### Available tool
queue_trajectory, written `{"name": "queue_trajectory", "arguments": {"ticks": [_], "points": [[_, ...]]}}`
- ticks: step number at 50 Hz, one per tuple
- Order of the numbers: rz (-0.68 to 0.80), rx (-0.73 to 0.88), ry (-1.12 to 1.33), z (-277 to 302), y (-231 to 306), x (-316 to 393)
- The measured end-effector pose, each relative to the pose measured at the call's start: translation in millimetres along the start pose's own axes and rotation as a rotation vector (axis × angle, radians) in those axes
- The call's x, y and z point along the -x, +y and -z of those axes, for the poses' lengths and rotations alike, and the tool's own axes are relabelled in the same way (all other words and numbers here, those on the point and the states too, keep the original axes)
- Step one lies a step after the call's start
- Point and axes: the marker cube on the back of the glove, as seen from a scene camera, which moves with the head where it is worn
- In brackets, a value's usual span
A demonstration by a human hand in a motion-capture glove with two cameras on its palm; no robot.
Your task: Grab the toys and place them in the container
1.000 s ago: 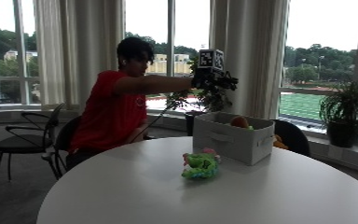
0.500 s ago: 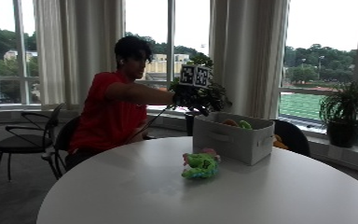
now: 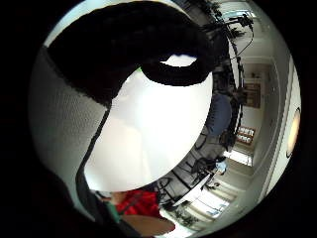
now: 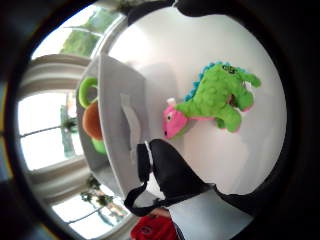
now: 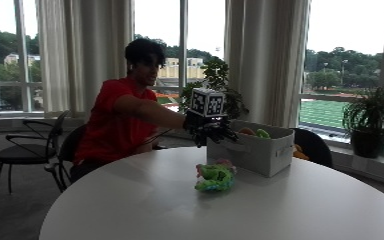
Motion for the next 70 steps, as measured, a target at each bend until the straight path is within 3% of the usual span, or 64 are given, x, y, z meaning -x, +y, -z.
{"name": "queue_trajectory", "arguments": {"ticks": [28,38,46,59,70], "points": [[-0.007,0.161,-0.026,-78,-31,13],[-0.012,0.379,-0.022,-114,-31,9],[0.045,0.439,0.061,-118,-31,3],[0.095,0.425,0.097,-118,-29,3],[0.180,0.294,0.148,-117,-21,3]]}}
